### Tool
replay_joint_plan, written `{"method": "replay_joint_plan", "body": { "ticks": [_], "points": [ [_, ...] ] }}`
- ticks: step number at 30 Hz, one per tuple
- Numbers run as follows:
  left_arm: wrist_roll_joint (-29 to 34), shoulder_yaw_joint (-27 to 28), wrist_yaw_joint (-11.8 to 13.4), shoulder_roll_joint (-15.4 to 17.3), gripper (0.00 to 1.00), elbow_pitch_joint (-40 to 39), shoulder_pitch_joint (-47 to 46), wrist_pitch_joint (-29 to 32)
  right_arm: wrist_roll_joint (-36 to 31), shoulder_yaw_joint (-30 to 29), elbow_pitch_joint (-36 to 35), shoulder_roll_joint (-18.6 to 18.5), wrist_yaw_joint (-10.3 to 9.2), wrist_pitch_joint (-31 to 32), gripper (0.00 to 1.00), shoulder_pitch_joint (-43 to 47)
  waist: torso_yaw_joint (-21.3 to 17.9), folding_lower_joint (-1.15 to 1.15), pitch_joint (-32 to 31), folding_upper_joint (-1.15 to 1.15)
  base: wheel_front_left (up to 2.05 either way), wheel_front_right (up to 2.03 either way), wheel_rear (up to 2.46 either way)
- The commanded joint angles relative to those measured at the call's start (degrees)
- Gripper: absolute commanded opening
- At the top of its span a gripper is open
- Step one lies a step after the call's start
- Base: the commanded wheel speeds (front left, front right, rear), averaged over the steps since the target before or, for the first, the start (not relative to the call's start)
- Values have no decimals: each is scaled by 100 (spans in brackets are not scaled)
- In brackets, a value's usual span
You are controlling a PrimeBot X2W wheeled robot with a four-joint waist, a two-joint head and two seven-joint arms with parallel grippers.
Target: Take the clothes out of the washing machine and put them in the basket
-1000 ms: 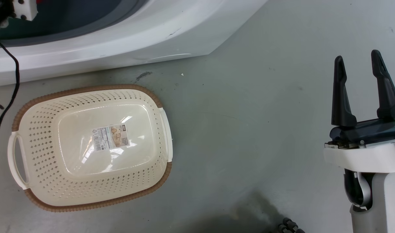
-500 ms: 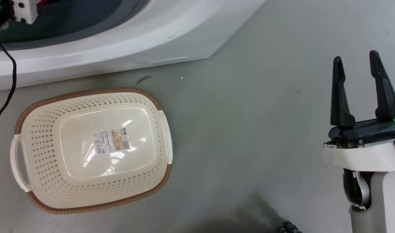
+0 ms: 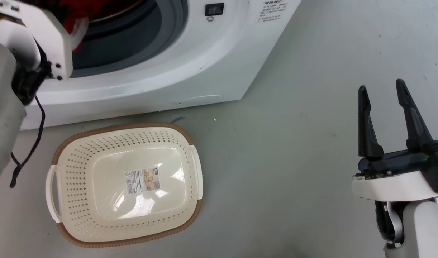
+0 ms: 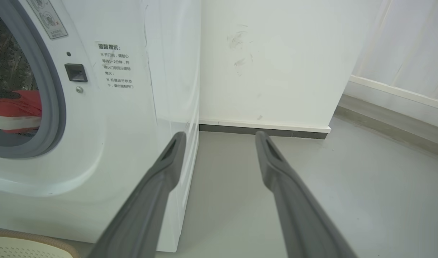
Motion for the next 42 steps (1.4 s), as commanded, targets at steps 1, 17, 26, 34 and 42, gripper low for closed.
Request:
{"method": "replay_joint_plan", "body": {
  "ticks": [1, 17, 26, 34, 42],
  "points": [
    [-51, -40, -5, 17, 0, -25, 187, -116, -17, -11, 37, 3, -4, -12, 100, 103, 145, 0, -285, 0, 0, 0, 0],
    [-228, -233, 262, -598, 0, 53, 2207, -2105, -223, 87, 293, 3, -4, -12, 100, 930, 589, 0, -1785, 0, 0, 0, 0],
    [-102, 5, 658, -731, 0, -520, 3278, -2350, -258, 39, 399, 3, -4, -12, 100, 1294, 722, 0, -2407, 0, 0, 0, 0],
    [109, 238, 836, -698, 0, -1417, 4548, -2349, -214, 59, 409, 4, -4, -12, 100, 1556, 754, 0, -2694, 0, 0, 0, 0],
    [179, 141, 755, -814, 0, -1368, 5136, -2349, -258, 94, 395, 4, -4, -12, 100, 1495, 718, 0, -2604, 0, 0, 0, 0]
  ]
}}
